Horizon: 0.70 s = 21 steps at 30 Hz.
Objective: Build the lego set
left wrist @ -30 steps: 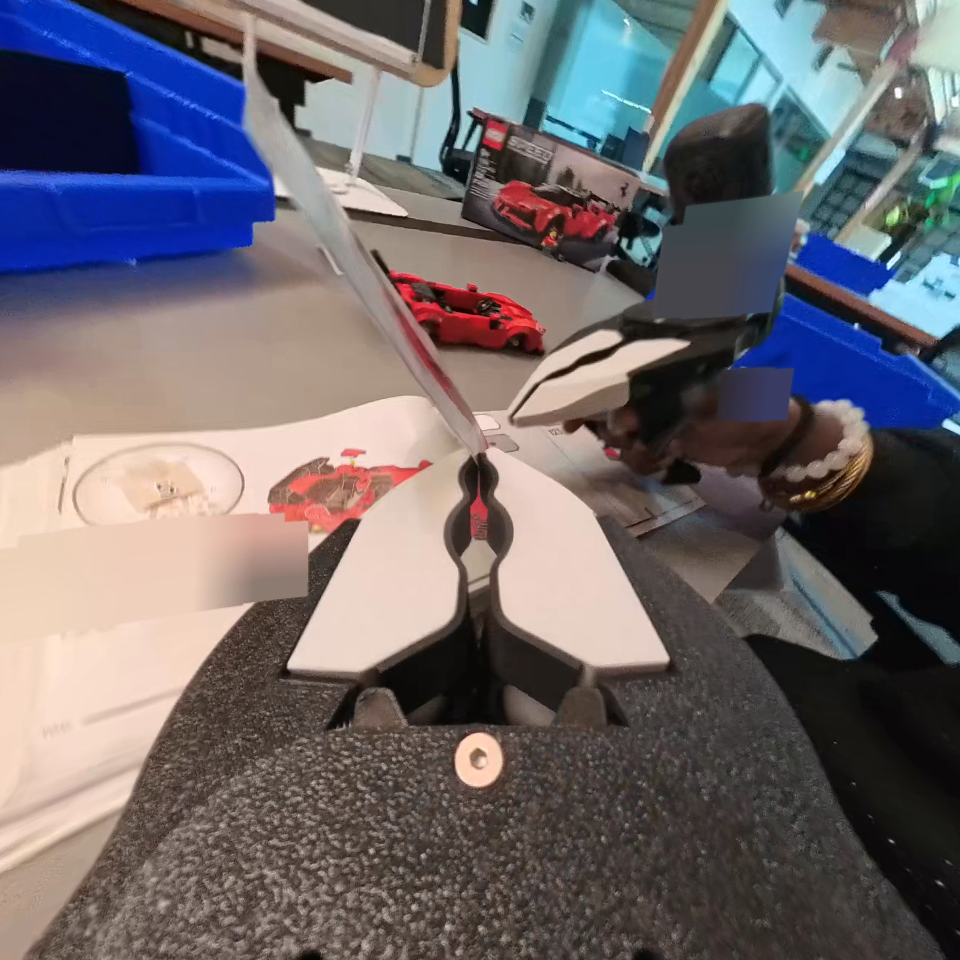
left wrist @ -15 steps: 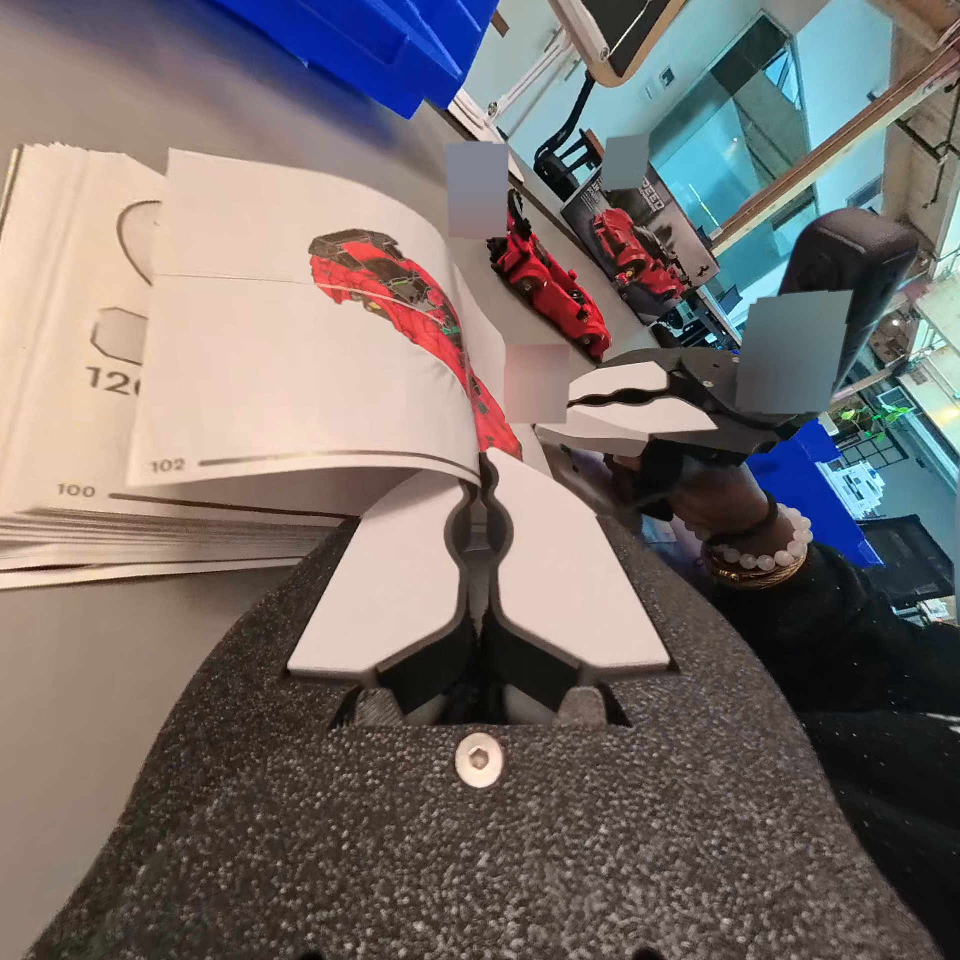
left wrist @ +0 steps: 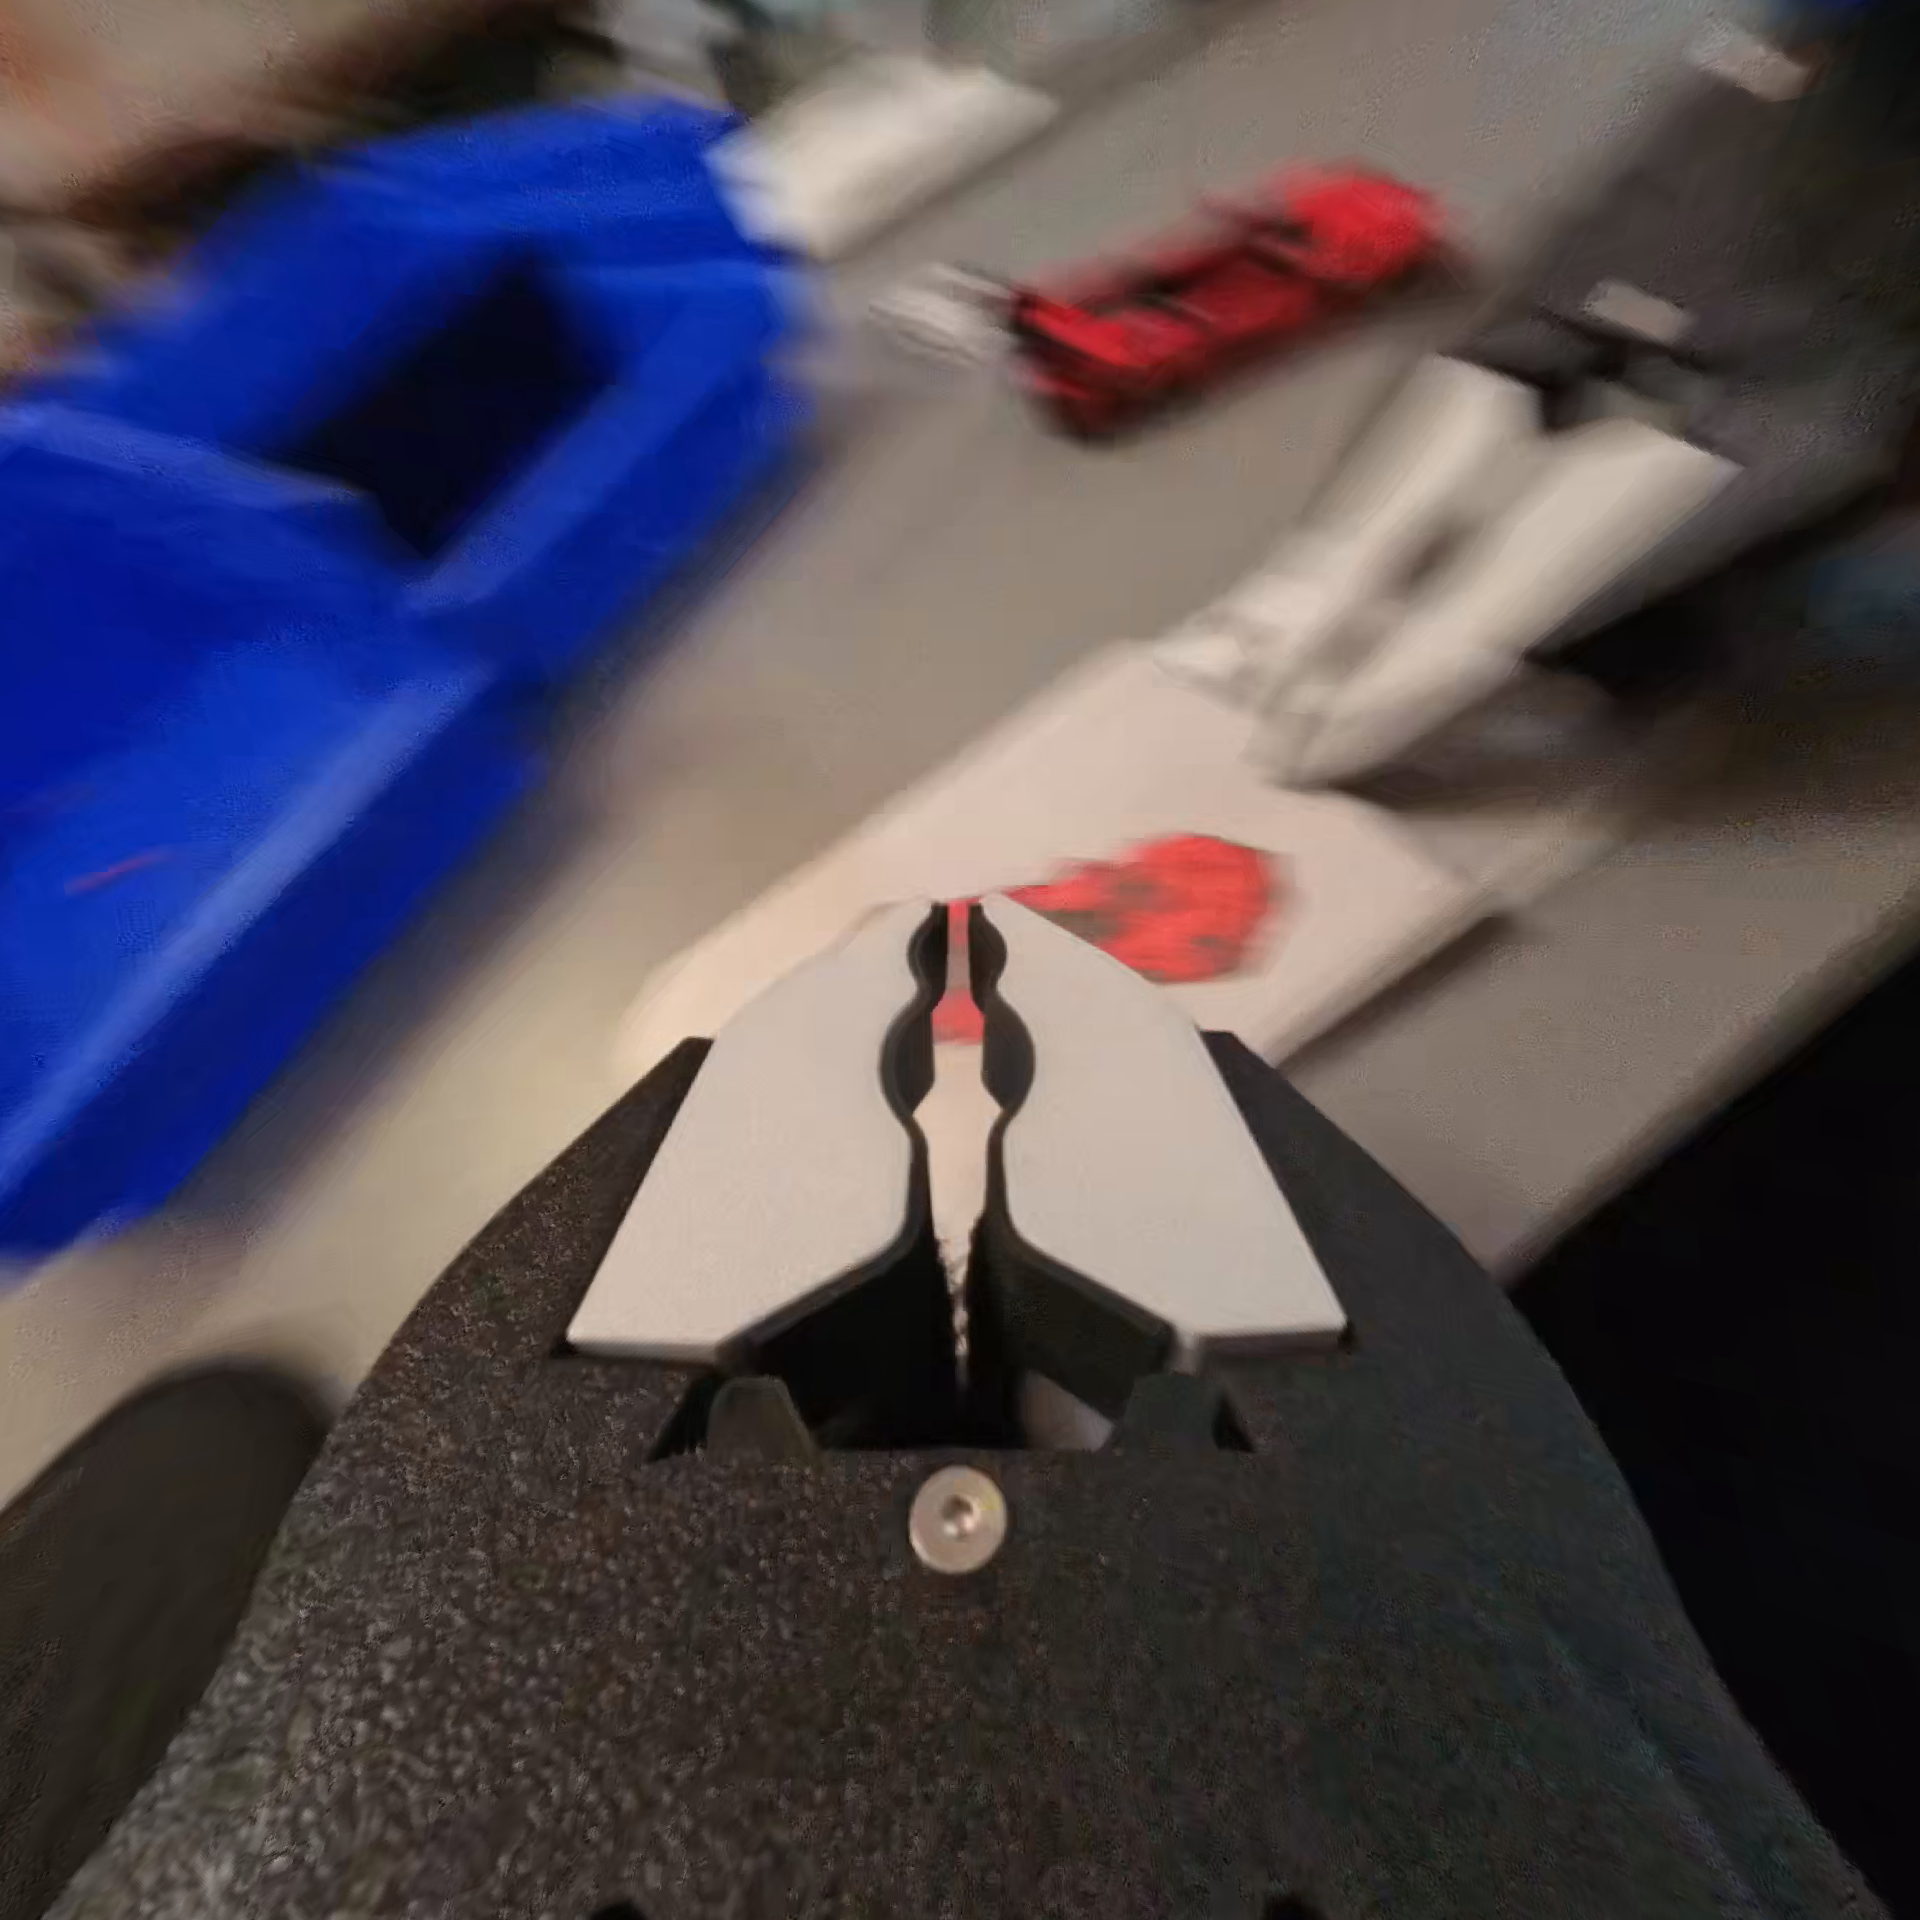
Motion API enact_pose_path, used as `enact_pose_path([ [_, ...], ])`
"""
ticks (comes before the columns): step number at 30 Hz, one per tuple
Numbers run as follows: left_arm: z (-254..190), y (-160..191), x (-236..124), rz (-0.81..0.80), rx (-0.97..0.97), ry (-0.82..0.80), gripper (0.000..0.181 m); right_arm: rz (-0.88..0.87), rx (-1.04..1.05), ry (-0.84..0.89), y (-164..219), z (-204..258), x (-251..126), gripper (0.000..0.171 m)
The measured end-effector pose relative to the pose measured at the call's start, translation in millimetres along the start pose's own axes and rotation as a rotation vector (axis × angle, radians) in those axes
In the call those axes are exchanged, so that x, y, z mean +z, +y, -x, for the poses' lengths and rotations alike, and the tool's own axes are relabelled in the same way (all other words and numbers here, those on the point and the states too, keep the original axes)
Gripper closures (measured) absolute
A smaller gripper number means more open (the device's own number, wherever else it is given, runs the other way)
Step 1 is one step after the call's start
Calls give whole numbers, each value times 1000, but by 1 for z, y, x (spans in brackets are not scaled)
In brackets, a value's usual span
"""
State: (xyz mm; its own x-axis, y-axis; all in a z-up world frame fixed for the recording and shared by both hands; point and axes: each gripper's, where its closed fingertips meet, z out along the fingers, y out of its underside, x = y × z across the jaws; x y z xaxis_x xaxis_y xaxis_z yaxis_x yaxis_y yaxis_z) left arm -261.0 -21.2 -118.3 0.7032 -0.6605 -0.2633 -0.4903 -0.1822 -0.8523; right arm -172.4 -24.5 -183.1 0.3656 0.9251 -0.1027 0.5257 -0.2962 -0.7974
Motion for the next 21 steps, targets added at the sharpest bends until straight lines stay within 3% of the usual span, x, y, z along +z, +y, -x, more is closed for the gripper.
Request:
enact_pose_path([
  [1, -38, 4, 18, 59, 82, 184, 178, 1, 0, 0, 0, 0, 0, 171],
  [3, -83, 12, 47, 117, 246, 310, 179, 3, -2, 2, 0, 0, 0, 171],
  [5, -94, 11, 65, 124, 380, 284, 181, 5, 5, 0, 1, -1, 0, 171],
  [8, -97, 13, 67, 185, 286, 334, 181, 8, 44, -40, 2, 0, 0, 171],
  [13, -98, 14, 66, 225, 419, 327, 181, 62, 296, -273, 1, -1, -1, 171],
  [17, -99, 14, 66, 212, 426, 322, 181, 38, 360, -184, -4, -41, 2, 171],
  [21, -100, 13, 67, 174, 431, 282, 181, 14, 344, -174, -7, -44, 5, 171],
])
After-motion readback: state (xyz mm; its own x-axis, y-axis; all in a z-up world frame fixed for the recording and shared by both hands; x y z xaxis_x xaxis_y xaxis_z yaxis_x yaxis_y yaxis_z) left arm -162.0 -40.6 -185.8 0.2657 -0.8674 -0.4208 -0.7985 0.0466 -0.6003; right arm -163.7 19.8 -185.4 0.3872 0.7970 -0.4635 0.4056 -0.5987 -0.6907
